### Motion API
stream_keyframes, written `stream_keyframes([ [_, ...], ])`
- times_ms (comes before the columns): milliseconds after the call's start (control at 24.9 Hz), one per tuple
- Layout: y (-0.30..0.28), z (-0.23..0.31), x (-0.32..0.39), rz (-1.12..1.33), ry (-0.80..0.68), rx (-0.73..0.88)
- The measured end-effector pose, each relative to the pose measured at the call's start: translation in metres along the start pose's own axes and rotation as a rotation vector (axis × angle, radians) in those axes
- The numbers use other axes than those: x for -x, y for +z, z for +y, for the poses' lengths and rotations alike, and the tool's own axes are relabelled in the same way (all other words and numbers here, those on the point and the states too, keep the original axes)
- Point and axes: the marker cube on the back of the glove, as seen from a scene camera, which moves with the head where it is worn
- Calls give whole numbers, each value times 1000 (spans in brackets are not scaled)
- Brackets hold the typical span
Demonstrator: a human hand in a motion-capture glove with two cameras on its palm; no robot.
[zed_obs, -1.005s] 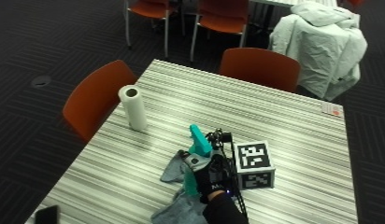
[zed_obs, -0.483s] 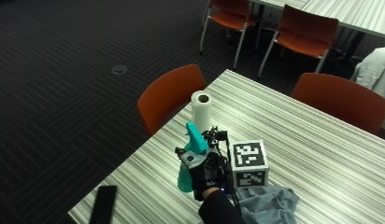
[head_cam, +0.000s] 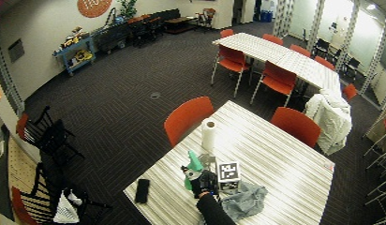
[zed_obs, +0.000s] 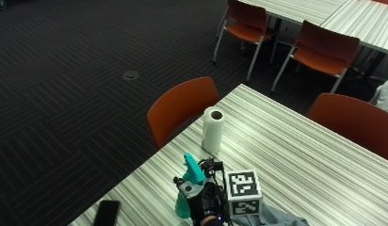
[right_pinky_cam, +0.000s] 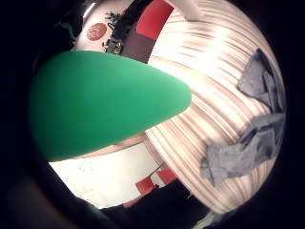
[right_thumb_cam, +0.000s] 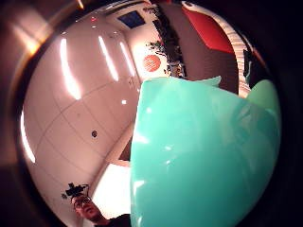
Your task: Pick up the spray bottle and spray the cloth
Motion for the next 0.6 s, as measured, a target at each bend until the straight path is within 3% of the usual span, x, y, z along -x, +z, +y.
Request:
stream_keyframes([
  [362,-22,16,-60,34,47,-71],
  [603,-21,18,-64,66,52,-74],
])
